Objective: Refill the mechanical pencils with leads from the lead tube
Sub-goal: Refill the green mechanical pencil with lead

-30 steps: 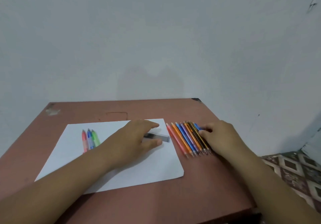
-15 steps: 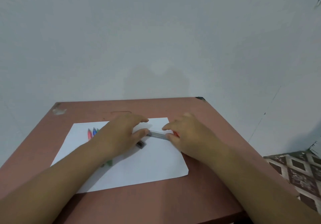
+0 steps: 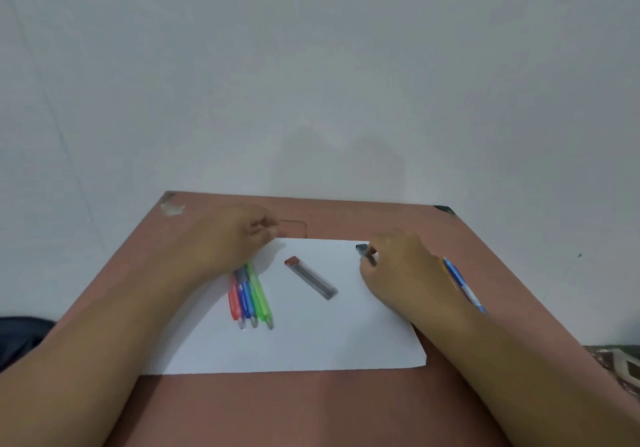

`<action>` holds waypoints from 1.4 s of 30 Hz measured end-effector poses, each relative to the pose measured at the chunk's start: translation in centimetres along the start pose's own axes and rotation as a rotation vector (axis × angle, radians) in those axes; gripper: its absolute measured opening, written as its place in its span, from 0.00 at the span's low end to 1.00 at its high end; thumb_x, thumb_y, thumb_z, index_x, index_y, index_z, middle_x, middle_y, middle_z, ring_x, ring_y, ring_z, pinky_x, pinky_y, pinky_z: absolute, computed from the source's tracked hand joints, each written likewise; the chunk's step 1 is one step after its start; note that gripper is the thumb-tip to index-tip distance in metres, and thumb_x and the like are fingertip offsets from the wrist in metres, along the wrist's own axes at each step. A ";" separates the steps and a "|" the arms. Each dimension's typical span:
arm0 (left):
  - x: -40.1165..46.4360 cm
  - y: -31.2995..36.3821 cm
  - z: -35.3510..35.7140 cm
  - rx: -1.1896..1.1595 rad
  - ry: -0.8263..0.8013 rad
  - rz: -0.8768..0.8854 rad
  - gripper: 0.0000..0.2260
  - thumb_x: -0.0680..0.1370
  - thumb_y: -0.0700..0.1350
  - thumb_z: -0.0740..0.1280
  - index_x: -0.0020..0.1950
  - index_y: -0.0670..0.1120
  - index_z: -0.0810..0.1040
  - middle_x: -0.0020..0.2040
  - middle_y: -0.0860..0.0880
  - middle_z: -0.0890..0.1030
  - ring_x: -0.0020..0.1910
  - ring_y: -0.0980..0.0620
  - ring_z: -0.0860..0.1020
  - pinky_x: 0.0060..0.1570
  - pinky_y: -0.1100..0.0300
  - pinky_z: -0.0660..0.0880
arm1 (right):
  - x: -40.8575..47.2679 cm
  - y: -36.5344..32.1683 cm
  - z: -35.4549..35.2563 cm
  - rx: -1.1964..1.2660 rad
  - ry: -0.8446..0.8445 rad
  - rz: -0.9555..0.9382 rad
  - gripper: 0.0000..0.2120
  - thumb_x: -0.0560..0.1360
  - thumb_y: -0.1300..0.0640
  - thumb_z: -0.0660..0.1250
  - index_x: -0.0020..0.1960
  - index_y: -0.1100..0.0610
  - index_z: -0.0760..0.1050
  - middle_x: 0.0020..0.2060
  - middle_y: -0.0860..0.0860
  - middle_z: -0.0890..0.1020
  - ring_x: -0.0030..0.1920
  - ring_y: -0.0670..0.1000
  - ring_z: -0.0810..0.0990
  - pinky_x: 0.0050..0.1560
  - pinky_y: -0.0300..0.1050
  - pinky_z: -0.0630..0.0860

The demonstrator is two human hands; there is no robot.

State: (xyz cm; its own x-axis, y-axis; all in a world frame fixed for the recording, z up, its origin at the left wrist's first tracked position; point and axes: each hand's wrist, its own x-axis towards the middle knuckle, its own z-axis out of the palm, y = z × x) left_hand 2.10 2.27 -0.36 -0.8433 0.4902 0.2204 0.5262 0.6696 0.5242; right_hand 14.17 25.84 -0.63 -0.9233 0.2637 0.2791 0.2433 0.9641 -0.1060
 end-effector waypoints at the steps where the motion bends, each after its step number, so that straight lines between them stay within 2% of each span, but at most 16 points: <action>1: 0.1 -0.3 -0.2 0.016 0.004 -0.004 0.09 0.81 0.54 0.64 0.59 0.58 0.81 0.54 0.59 0.79 0.48 0.63 0.75 0.48 0.62 0.71 | 0.2 0.1 0.2 -0.025 -0.004 0.017 0.11 0.80 0.51 0.61 0.46 0.55 0.78 0.43 0.50 0.79 0.44 0.50 0.78 0.38 0.42 0.72; 5: 0.4 -1.6 -1.0 -0.006 -0.002 -0.037 0.08 0.80 0.53 0.67 0.56 0.58 0.83 0.53 0.59 0.82 0.49 0.61 0.77 0.52 0.60 0.77 | 0.4 -0.2 0.2 -0.034 0.027 0.021 0.10 0.78 0.53 0.63 0.38 0.53 0.71 0.41 0.49 0.75 0.41 0.50 0.75 0.37 0.42 0.71; 7: 0.3 -2.3 -1.4 -0.026 0.012 -0.052 0.06 0.80 0.52 0.67 0.53 0.58 0.84 0.50 0.60 0.82 0.48 0.62 0.78 0.49 0.63 0.77 | 0.1 -1.5 -0.2 0.018 0.016 -0.083 0.07 0.80 0.50 0.63 0.51 0.52 0.78 0.51 0.47 0.77 0.52 0.49 0.75 0.49 0.43 0.75; 8: 0.3 -2.6 -1.5 -0.038 0.029 -0.063 0.06 0.80 0.52 0.67 0.52 0.59 0.84 0.48 0.61 0.82 0.47 0.62 0.78 0.48 0.64 0.76 | -0.1 -2.6 -0.6 0.055 -0.026 -0.144 0.11 0.81 0.47 0.63 0.59 0.49 0.78 0.56 0.46 0.77 0.57 0.48 0.74 0.54 0.43 0.74; 10: 0.3 -3.3 -1.5 -0.068 0.067 -0.083 0.05 0.80 0.52 0.68 0.51 0.58 0.84 0.47 0.62 0.82 0.47 0.61 0.78 0.47 0.63 0.76 | -0.4 -4.9 -1.0 0.135 -0.132 -0.240 0.16 0.81 0.41 0.62 0.66 0.44 0.75 0.60 0.41 0.76 0.58 0.44 0.72 0.53 0.40 0.71; 13: 0.3 -4.0 -1.5 -0.110 0.076 -0.111 0.05 0.80 0.52 0.67 0.47 0.57 0.83 0.44 0.60 0.82 0.46 0.60 0.79 0.44 0.62 0.75 | -0.6 -7.1 -0.2 0.207 -0.218 -0.279 0.14 0.81 0.41 0.63 0.64 0.42 0.75 0.58 0.42 0.77 0.52 0.45 0.76 0.44 0.35 0.70; 15: 0.4 -4.4 -1.5 -0.146 0.066 -0.112 0.06 0.80 0.52 0.67 0.46 0.57 0.84 0.44 0.60 0.83 0.47 0.60 0.80 0.46 0.61 0.77 | -0.4 -7.6 0.4 0.200 -0.215 -0.267 0.11 0.81 0.45 0.62 0.62 0.44 0.77 0.57 0.45 0.78 0.51 0.47 0.78 0.49 0.40 0.76; 17: 0.5 -4.6 -1.4 -0.156 0.056 -0.109 0.06 0.80 0.51 0.67 0.46 0.57 0.84 0.44 0.60 0.83 0.47 0.60 0.80 0.49 0.59 0.78 | 0.1 -7.5 0.9 0.220 -0.180 -0.237 0.10 0.82 0.49 0.62 0.59 0.47 0.78 0.54 0.46 0.80 0.49 0.47 0.78 0.51 0.41 0.77; 21: 0.8 -4.7 -1.2 -0.182 0.030 -0.099 0.06 0.80 0.51 0.68 0.47 0.57 0.84 0.45 0.61 0.84 0.47 0.60 0.81 0.51 0.58 0.79 | 1.2 -5.8 1.7 0.204 -0.085 -0.143 0.07 0.80 0.51 0.64 0.51 0.49 0.81 0.48 0.45 0.81 0.45 0.46 0.76 0.44 0.38 0.69; 25: 0.9 -4.7 -1.1 -0.223 0.023 -0.099 0.07 0.80 0.49 0.67 0.48 0.56 0.85 0.45 0.63 0.84 0.48 0.62 0.80 0.49 0.62 0.78 | 2.1 -4.0 2.3 0.183 -0.023 -0.067 0.06 0.78 0.54 0.66 0.46 0.52 0.81 0.44 0.49 0.82 0.42 0.50 0.78 0.42 0.41 0.73; 28: 0.7 -4.7 -1.3 -0.233 0.033 -0.096 0.07 0.80 0.48 0.67 0.47 0.56 0.85 0.45 0.64 0.84 0.48 0.63 0.80 0.48 0.63 0.77 | 2.2 -3.6 2.3 0.152 0.023 -0.061 0.06 0.77 0.54 0.65 0.47 0.53 0.81 0.46 0.49 0.80 0.44 0.50 0.78 0.44 0.43 0.77; 30: 0.7 -4.8 -1.4 -0.235 0.058 -0.100 0.07 0.81 0.48 0.67 0.47 0.56 0.85 0.43 0.64 0.83 0.45 0.64 0.80 0.43 0.66 0.74 | 1.9 -4.5 1.8 0.155 0.033 -0.149 0.08 0.79 0.52 0.64 0.54 0.50 0.81 0.53 0.46 0.78 0.52 0.48 0.75 0.51 0.42 0.73; 34: 0.8 -4.9 -1.5 -0.217 0.103 -0.124 0.09 0.82 0.48 0.66 0.44 0.55 0.82 0.40 0.59 0.82 0.42 0.59 0.79 0.35 0.67 0.69 | 0.5 -8.5 0.8 0.296 -0.248 -0.418 0.14 0.83 0.46 0.61 0.67 0.39 0.74 0.58 0.38 0.73 0.58 0.41 0.70 0.58 0.40 0.68; 37: 0.9 -5.0 -1.4 -0.194 0.115 -0.134 0.10 0.82 0.48 0.66 0.42 0.57 0.80 0.38 0.60 0.81 0.39 0.60 0.78 0.33 0.69 0.67 | 0.2 -9.8 1.0 0.294 -0.318 -0.513 0.15 0.84 0.50 0.59 0.69 0.42 0.76 0.58 0.43 0.76 0.58 0.44 0.73 0.59 0.38 0.69; 40: 0.9 -5.0 -1.4 -0.209 0.112 -0.140 0.09 0.82 0.49 0.66 0.43 0.58 0.81 0.39 0.62 0.81 0.39 0.63 0.78 0.34 0.70 0.67 | 0.5 -9.7 1.5 0.232 -0.302 -0.587 0.18 0.85 0.57 0.57 0.70 0.45 0.75 0.62 0.46 0.77 0.62 0.46 0.73 0.68 0.40 0.69; 42: 0.9 -5.0 -1.3 -0.206 0.104 -0.140 0.08 0.82 0.50 0.66 0.45 0.59 0.81 0.39 0.63 0.81 0.40 0.64 0.78 0.35 0.70 0.69 | 0.7 -9.3 1.8 0.191 -0.292 -0.622 0.18 0.85 0.56 0.56 0.72 0.46 0.74 0.66 0.46 0.77 0.66 0.47 0.73 0.72 0.40 0.66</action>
State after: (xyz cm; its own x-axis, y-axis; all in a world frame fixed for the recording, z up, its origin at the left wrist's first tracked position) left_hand -1.39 -1.37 -1.69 -0.9184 0.3342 0.2117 0.3795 0.5935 0.7097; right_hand 10.69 16.99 -1.19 -0.9223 -0.3785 0.0780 -0.3865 0.9040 -0.1831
